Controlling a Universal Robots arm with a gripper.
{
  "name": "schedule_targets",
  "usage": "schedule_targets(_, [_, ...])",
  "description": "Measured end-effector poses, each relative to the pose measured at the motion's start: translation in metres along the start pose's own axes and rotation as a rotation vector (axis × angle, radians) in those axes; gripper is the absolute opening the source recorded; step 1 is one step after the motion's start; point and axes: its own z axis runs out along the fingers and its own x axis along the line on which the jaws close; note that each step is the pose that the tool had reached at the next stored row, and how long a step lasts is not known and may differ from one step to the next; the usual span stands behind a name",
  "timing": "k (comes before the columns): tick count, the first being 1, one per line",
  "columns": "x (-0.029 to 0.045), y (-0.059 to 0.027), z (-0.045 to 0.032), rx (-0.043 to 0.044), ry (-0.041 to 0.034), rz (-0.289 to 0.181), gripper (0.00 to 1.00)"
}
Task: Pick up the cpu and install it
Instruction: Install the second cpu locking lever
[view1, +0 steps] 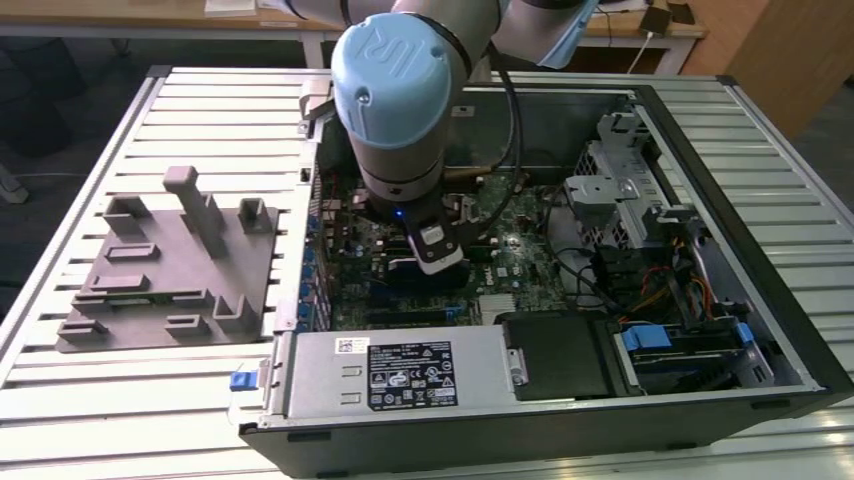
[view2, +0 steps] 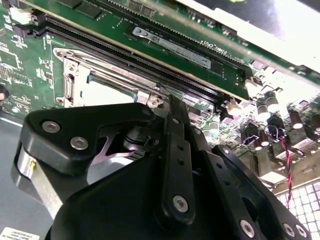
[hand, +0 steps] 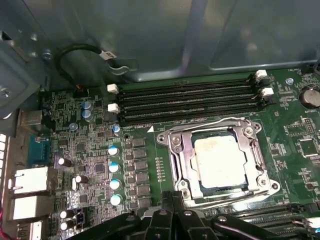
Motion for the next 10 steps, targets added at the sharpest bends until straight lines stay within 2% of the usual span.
schedule_targets(5, [-0.0002, -0.0024, 0.0018, -0.0086, 0.001, 0.001, 0.11])
schedule_targets(10, [-0.0001, -0.0037, 0.0031, -0.0114, 0.0016, 0.001, 0.11])
